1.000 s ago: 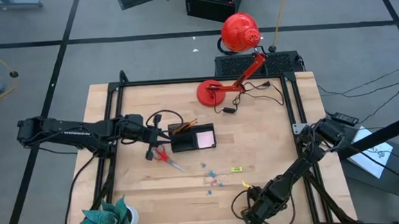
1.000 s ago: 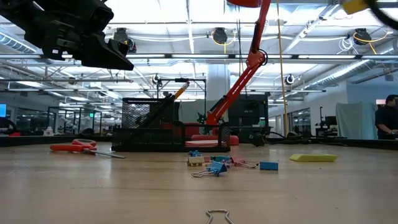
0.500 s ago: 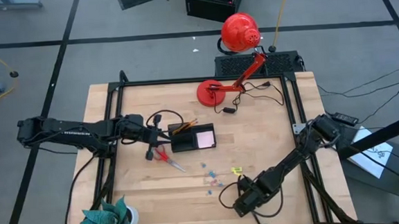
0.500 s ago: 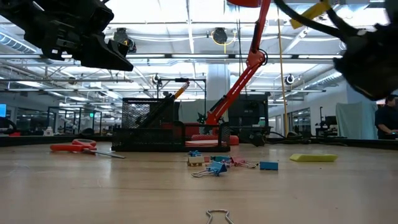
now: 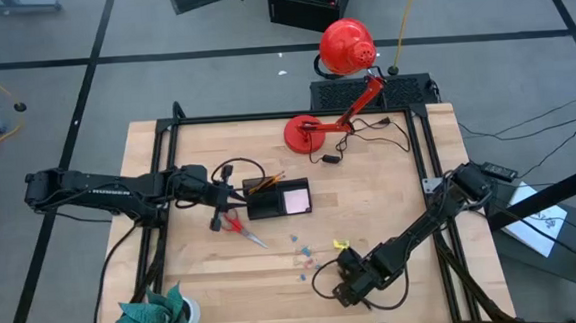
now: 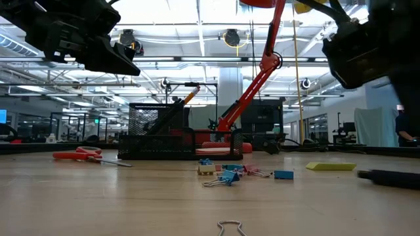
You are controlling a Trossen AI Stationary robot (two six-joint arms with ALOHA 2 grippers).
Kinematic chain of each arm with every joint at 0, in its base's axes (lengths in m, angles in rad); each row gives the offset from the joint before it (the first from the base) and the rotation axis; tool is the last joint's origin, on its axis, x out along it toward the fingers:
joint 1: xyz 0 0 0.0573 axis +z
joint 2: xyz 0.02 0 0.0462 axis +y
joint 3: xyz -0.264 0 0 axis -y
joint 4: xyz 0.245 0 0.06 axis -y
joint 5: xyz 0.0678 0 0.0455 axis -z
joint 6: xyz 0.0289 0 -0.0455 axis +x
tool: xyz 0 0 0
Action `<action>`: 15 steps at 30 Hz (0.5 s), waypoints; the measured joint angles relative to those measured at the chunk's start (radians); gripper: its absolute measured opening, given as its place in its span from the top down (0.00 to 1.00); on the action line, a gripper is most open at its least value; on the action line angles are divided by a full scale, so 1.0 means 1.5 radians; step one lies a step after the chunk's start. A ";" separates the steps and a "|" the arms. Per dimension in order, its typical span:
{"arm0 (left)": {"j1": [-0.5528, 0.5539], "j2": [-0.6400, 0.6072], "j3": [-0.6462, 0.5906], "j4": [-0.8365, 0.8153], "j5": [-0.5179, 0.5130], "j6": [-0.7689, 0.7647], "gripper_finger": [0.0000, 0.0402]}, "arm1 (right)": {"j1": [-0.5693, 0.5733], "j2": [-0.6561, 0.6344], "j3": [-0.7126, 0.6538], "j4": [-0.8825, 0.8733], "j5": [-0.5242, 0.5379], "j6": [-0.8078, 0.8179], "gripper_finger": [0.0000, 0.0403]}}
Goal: Pick and place office supplies into organizer
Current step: Put the black pen into the mesh desk organizer
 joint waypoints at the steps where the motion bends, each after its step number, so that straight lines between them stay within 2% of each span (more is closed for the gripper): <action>1: 0.000 0.000 0.000 0.000 0.000 -0.001 0.91 | 0.000 -0.006 0.000 -0.001 0.022 -0.001 0.94; 8: 0.000 0.000 0.000 -0.001 0.000 -0.021 0.91 | -0.002 -0.043 -0.003 -0.003 0.136 -0.037 0.97; 15: 0.000 0.000 0.000 -0.007 0.000 -0.025 0.91 | -0.002 -0.072 -0.003 0.006 0.145 -0.056 1.00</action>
